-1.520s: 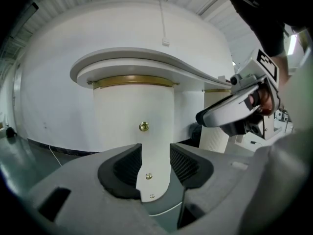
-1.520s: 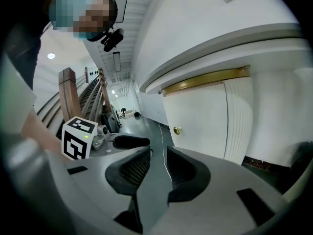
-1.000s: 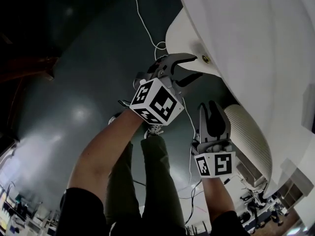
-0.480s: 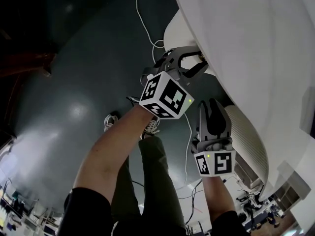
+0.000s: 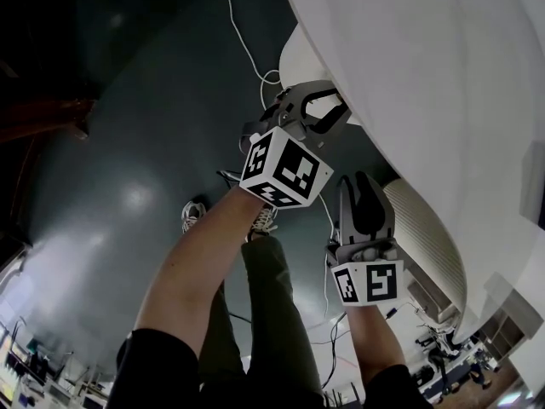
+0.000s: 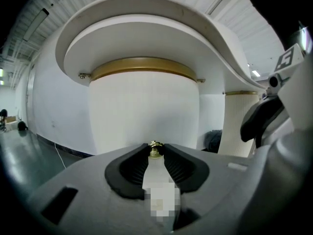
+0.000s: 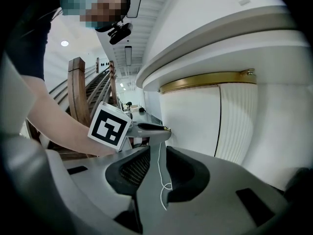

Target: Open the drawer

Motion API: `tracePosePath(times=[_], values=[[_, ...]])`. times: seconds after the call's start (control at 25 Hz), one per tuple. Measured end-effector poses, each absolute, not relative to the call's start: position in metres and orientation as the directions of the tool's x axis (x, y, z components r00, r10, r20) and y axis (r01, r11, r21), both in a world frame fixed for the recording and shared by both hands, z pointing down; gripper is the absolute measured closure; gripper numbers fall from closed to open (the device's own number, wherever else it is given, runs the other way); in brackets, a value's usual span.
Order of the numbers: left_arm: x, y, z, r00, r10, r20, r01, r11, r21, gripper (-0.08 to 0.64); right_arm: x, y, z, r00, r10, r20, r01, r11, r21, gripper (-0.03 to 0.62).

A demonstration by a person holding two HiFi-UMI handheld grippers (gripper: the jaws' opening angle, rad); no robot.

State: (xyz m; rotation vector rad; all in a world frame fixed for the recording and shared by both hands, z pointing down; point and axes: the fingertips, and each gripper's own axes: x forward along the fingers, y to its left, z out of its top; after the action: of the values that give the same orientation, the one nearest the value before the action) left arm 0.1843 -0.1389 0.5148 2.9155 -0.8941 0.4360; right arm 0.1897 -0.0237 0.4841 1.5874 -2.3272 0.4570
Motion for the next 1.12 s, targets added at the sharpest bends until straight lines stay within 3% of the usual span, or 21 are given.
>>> tracePosePath(times=[0.56, 1.12], values=[[0.153, -0.107, 0.517, 0.803, -0.533, 0.267, -0.548, -0.836, -0.018, 0.460, 0.189, -0.010, 0.483, -0.333, -0.840, 0.429, -0.942, 0.321, -0.102, 0.487], [0.090, -0.045, 0.524, 0.806, -0.460, 0.372, -0.501, -0.866, 0.016, 0.459, 0.125, 0.039, 0.464, -0.351, -0.828, 0.437, -0.936, 0.315, -0.155, 0.486]])
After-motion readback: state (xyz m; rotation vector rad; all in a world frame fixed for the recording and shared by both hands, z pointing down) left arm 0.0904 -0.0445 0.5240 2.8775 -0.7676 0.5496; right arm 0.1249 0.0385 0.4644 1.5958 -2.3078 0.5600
